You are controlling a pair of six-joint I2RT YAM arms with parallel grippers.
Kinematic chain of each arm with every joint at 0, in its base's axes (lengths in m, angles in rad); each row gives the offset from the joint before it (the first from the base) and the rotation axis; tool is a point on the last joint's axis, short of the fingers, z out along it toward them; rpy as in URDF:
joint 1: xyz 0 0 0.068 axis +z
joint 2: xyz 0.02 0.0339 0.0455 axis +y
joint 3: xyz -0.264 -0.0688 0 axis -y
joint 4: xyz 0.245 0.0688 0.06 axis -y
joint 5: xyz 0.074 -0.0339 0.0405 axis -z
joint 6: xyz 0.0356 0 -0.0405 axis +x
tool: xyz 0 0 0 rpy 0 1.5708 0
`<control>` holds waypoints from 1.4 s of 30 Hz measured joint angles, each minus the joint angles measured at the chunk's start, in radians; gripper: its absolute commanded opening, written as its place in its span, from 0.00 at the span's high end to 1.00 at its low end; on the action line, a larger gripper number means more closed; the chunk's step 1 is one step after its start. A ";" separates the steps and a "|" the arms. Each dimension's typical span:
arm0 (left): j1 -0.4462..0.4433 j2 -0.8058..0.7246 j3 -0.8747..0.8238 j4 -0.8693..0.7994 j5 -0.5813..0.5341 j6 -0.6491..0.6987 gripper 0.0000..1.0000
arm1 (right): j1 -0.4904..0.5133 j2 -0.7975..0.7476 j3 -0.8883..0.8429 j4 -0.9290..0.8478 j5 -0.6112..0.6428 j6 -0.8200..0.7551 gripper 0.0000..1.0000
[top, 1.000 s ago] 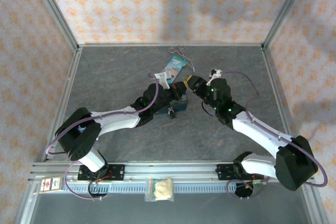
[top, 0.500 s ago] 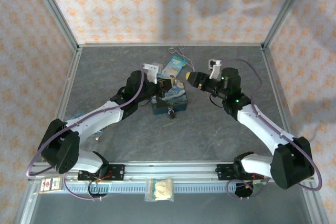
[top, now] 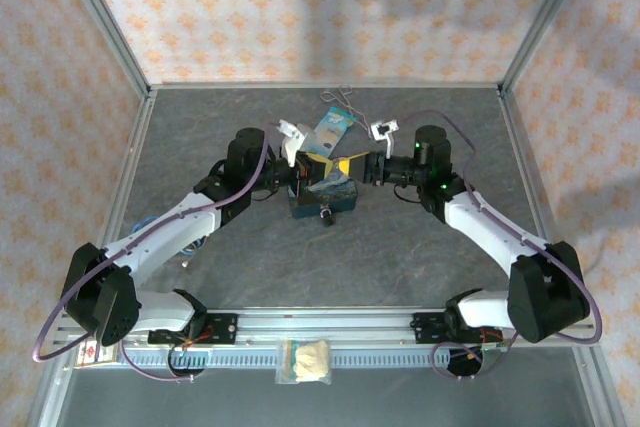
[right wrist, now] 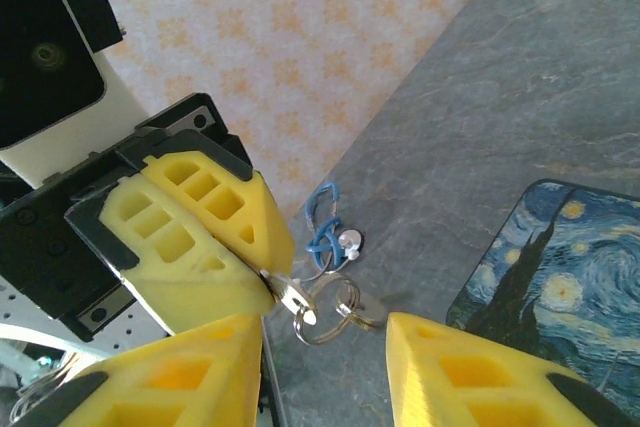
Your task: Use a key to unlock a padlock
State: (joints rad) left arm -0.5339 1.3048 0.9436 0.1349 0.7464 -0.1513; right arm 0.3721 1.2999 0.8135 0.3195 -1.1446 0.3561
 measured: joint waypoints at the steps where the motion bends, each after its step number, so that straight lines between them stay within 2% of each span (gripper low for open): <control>1: 0.000 0.001 0.005 -0.010 0.011 0.004 1.00 | 0.000 0.002 0.000 0.004 -0.010 -0.003 0.65; 6: 0.000 0.011 0.015 -0.023 0.053 0.004 1.00 | 0.017 0.015 0.004 0.002 -0.036 -0.021 0.70; 8: 0.005 0.019 0.020 -0.031 0.067 0.003 1.00 | 0.020 0.018 0.004 0.003 -0.039 -0.030 0.75; 10: 0.010 0.029 0.026 -0.036 0.080 0.003 1.00 | 0.020 0.019 0.005 0.003 -0.042 -0.035 0.83; 12: 0.013 0.035 0.031 -0.043 0.091 0.003 1.00 | 0.020 0.020 0.005 -0.002 -0.042 -0.040 0.96; 14: 0.018 0.037 0.037 -0.053 0.091 -0.001 1.00 | 0.016 0.023 0.006 -0.006 -0.044 -0.049 1.00; 15: 0.020 0.037 0.037 -0.055 0.090 -0.005 0.92 | 0.016 0.023 0.007 -0.006 -0.044 -0.053 1.00; 17: 0.024 0.037 0.037 -0.054 0.075 -0.026 0.38 | 0.016 0.023 0.007 -0.008 -0.045 -0.056 1.00; 18: 0.027 0.037 0.037 -0.048 0.059 -0.045 0.23 | 0.016 0.023 0.007 -0.009 -0.045 -0.059 1.00; 19: 0.037 0.037 0.035 -0.035 0.039 -0.073 0.12 | 0.020 0.023 0.007 -0.012 -0.045 -0.060 1.00; 20: 0.053 0.032 0.029 -0.010 0.014 -0.115 0.09 | 0.022 0.023 0.007 -0.014 -0.045 -0.063 1.00; 25: 0.124 -0.018 -0.061 0.162 -0.093 -0.351 0.13 | 0.024 0.023 0.007 -0.014 -0.036 -0.062 1.00; 31: 0.121 -0.029 -0.182 0.407 -0.157 -0.652 0.22 | 0.026 0.023 0.007 -0.011 0.017 -0.056 1.00; 35: 0.109 -0.029 -0.240 0.500 -0.212 -0.769 0.21 | 0.049 0.023 -0.004 0.033 0.166 0.008 1.00; 39: 0.070 -0.029 -0.261 0.544 -0.262 -0.818 0.20 | 0.108 0.014 -0.084 0.155 0.346 0.114 1.00; 42: 0.055 -0.027 -0.260 0.576 -0.292 -0.853 0.20 | 0.164 0.011 -0.116 0.183 0.469 0.131 1.00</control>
State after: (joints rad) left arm -0.4793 1.2781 0.6834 0.7105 0.4545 -1.0042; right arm 0.5362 1.3113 0.6979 0.5022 -0.6758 0.4870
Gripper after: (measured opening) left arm 0.799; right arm 0.047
